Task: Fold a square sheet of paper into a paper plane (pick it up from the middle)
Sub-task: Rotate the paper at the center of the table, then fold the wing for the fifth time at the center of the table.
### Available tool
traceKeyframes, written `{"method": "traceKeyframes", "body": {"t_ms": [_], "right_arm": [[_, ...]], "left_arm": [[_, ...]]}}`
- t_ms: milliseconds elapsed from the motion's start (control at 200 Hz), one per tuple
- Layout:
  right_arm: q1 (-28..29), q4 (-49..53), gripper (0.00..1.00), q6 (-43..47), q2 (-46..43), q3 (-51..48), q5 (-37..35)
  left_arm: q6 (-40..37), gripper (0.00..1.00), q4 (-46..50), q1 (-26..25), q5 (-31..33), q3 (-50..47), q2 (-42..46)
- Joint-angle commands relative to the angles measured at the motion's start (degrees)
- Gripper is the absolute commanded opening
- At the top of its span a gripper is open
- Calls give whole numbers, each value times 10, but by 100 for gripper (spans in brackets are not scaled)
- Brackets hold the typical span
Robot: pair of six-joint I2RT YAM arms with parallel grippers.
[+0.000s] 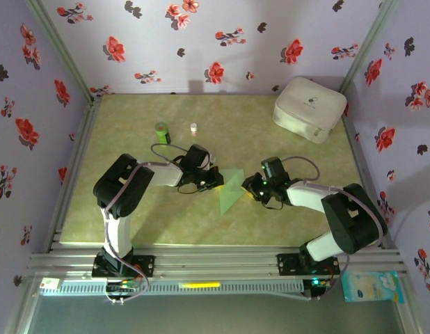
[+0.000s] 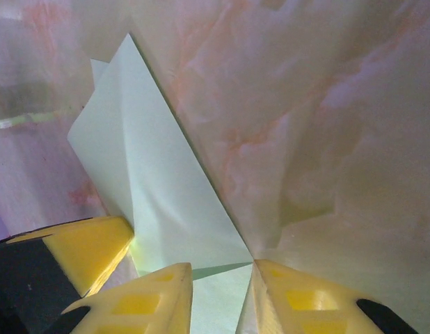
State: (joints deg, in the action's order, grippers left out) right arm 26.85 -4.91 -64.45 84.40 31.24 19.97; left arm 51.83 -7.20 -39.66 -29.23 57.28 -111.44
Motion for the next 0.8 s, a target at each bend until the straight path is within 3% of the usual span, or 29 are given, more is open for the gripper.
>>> {"method": "traceKeyframes", "body": {"t_ms": [0,585,795], "right_arm": [[-4,31,29,15,0,11,2],[-2,-6,27,-6,17,-4,51],[16,17,27,-12,2,-8,32]], "left_arm": [[-15,3,25,-4,-5,8,-12],[-7,1,26,-4,11,-1,-11],[17,1,-9,-3,3,-12,-12]]}}
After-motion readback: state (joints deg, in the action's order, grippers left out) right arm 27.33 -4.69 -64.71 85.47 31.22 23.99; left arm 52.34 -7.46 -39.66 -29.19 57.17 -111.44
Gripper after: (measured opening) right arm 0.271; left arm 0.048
